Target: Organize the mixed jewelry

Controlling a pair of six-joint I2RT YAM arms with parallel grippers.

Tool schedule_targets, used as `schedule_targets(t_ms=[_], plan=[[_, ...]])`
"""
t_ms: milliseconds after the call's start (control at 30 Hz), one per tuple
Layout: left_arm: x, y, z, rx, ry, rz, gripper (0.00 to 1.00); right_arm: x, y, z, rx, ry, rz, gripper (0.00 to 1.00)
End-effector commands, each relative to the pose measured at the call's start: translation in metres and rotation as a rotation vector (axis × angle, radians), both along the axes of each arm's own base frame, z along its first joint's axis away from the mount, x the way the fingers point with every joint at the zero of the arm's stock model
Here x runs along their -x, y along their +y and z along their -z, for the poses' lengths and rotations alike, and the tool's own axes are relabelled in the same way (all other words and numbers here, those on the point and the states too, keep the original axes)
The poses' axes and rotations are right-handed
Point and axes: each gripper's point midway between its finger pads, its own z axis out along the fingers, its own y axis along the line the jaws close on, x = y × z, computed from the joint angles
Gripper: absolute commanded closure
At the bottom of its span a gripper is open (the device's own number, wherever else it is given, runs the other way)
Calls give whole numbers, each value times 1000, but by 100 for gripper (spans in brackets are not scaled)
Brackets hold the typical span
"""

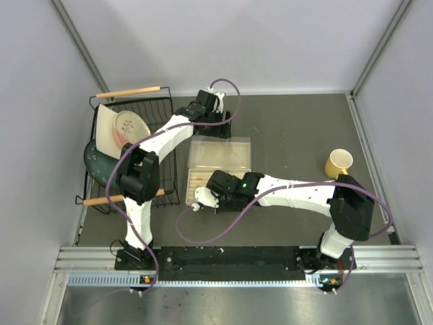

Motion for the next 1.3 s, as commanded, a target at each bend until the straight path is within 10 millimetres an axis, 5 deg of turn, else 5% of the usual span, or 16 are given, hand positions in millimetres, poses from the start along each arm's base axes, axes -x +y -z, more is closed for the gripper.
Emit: schedule_targets(t_ms=[0, 300, 1267], plan=[[25, -3, 8, -1, 74, 27, 21, -16, 37, -46, -163, -104, -4, 100], [24, -3, 10, -4, 77, 25, 21, -18, 33, -59, -185, -134, 7, 100], [23, -5, 17, -7, 77, 41, 20, -20, 3, -53, -223, -114, 74, 100]])
